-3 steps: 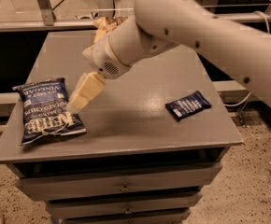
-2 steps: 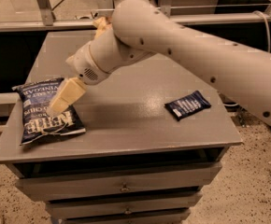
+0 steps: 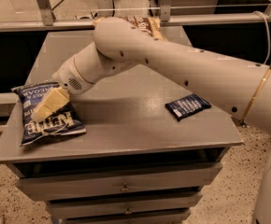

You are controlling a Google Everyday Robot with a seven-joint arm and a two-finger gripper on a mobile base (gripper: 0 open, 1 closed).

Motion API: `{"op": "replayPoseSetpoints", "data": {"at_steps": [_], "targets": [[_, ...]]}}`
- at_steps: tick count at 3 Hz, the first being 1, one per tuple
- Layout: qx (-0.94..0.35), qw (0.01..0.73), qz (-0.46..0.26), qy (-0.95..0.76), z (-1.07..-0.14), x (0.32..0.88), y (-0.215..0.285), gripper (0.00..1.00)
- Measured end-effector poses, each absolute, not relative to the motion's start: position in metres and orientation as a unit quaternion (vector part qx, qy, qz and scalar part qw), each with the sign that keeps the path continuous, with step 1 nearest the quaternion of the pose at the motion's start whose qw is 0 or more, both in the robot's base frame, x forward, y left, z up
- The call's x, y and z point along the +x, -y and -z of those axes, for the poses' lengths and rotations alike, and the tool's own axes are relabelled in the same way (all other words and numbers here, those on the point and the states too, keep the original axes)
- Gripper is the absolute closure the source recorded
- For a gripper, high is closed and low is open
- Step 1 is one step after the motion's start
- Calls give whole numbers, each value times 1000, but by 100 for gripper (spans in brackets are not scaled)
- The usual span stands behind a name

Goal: Pick blue chip bag

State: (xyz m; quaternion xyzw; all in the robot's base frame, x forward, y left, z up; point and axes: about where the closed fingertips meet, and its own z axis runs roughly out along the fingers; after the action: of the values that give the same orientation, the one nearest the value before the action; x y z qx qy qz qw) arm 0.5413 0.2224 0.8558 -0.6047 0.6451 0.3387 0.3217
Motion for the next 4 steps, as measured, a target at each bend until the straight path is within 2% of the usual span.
{"op": "replayPoseSetpoints", "data": {"at_steps": [1,2,3,4], "targets": [[-598,314,-346,-652,-846,539,-228,39],[-590,318,-344,-658,-848,541,-224,70],[-586,338,-335,-655,-865,550,-214,93],[-581,390,-328,-634,-911,569,-196,100]]}}
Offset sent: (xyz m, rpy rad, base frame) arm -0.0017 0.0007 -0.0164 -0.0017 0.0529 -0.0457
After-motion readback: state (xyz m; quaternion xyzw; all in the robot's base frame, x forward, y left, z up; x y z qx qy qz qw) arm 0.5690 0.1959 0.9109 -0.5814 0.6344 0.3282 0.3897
